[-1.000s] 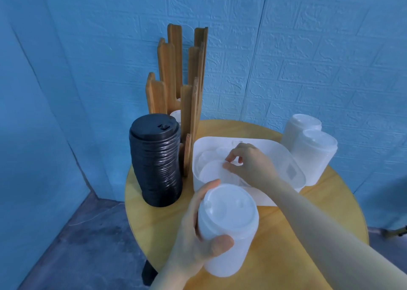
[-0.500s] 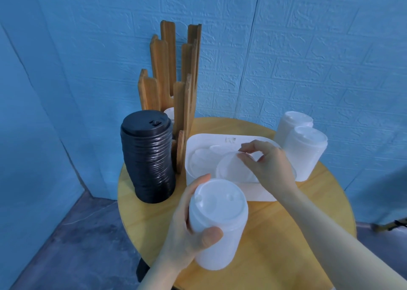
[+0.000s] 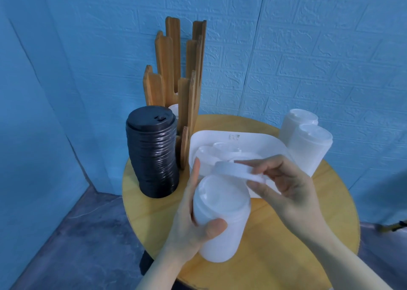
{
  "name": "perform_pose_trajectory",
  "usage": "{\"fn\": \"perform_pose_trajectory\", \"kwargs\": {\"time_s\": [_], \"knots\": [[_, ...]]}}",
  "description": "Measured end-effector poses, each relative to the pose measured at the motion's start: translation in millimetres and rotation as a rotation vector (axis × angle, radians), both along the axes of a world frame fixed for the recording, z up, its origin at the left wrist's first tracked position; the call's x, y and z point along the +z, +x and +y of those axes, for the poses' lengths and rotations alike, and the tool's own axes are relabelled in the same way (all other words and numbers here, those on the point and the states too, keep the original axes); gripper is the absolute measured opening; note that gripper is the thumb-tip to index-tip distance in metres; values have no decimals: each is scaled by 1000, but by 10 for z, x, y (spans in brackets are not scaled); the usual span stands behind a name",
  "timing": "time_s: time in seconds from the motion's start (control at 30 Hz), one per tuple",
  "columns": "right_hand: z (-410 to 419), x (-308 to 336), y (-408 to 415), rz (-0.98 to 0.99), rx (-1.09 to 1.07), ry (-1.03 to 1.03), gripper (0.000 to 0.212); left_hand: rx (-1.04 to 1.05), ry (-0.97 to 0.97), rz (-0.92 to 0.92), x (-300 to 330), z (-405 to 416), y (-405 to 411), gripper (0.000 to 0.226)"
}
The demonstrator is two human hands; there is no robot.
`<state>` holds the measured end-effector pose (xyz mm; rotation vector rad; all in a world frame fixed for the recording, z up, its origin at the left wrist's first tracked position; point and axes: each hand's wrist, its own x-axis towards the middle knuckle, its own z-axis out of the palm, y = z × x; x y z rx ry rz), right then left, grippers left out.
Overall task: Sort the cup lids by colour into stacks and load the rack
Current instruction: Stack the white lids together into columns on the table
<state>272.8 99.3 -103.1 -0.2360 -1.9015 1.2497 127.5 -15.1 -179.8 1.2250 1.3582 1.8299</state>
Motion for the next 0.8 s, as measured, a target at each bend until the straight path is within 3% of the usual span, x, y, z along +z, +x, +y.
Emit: {"fn": "perform_pose_trajectory", "kwargs": {"time_s": [0.2,0.3,0.43,0.63,0.73,0.8], "knots": [[-80,-92,142,-119,169,39,32,-21,30,-76,7,-3,19,111],[-116,-111,120,-109,132,26,31,-6,7,-81,11,0,21,97],[-158,-94,35,-127,-4,110,28,1,-16,-99,22,2,23,94],[-154,24,-21,-515,-220,194,65,-23,-55,-111,36,-18,15,103],[-80,101,-13,-560,-139,163,59,-55,-64,-124,68,-32,15,106],[15,167,9,-589,46,129,53,-85,-55,-131,80,-40,8,108]]}}
